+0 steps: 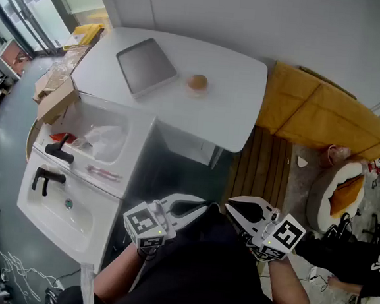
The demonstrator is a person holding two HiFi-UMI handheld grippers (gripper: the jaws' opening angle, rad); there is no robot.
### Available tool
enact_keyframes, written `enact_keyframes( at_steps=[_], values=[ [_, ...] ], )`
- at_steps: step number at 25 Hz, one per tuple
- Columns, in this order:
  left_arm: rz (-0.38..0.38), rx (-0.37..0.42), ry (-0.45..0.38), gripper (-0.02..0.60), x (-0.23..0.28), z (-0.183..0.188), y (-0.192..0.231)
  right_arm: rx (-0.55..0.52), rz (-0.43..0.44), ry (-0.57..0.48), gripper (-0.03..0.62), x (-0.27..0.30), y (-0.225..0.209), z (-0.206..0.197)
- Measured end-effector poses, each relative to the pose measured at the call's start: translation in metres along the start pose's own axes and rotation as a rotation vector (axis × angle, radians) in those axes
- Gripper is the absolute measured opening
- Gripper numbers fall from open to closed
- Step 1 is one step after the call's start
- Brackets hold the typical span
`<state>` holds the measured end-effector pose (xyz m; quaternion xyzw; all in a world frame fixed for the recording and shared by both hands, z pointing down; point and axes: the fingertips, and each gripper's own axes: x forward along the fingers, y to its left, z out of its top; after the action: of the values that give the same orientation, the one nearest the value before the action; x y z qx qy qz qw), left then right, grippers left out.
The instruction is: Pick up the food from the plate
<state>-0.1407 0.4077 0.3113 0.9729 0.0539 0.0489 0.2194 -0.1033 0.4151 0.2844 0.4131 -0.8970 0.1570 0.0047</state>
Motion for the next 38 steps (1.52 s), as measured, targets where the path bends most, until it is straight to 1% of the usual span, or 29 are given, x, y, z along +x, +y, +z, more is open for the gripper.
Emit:
enact_keyframes(
  at_steps=[3,7,11,16,20,22,26,29,33,38],
  values=[
    [0.004,0.025,0.006,0.008,-0.003,0.002,-0.003,-0.015,-0.015,-0.008,0.003,-0.004,0.002,0.005],
    [0.028,0.041,0.000,0.008,-0.003,0.008,-0.005,-0.036,-0.023,-0.017,0.003,-0.007,0.005,0.008],
    [0.028,0.074,-0.011,0.008,-0.008,0.011,-0.006,-0.066,-0.024,-0.013,0.003,-0.003,0.010,0.010],
    [0.050,0.076,-0.023,0.008,-0.017,0.015,-0.008,-0.103,-0.044,-0.036,0.003,-0.001,0.015,0.020],
    [0.057,0.075,-0.032,0.008,-0.019,0.015,-0.008,-0.132,-0.018,-0.065,0.005,-0.001,0.023,0.030],
    [0.062,0.068,-0.034,0.008,-0.018,0.015,-0.007,-0.127,-0.021,-0.066,0.005,-0.004,0.021,0.029],
    [0.074,0.070,-0.030,0.008,-0.007,0.017,-0.001,-0.108,-0.037,-0.060,0.005,-0.013,0.005,0.028],
    [0.097,0.064,-0.022,0.008,0.000,0.019,0.010,-0.095,-0.026,-0.068,0.006,-0.013,-0.011,0.029],
    [0.131,0.060,-0.030,0.008,0.006,0.027,0.033,-0.079,0.003,-0.070,0.005,-0.003,-0.036,0.032],
    [0.176,0.047,-0.030,0.008,0.029,0.046,0.073,-0.072,0.038,-0.070,0.006,0.005,-0.085,0.045]
  ],
)
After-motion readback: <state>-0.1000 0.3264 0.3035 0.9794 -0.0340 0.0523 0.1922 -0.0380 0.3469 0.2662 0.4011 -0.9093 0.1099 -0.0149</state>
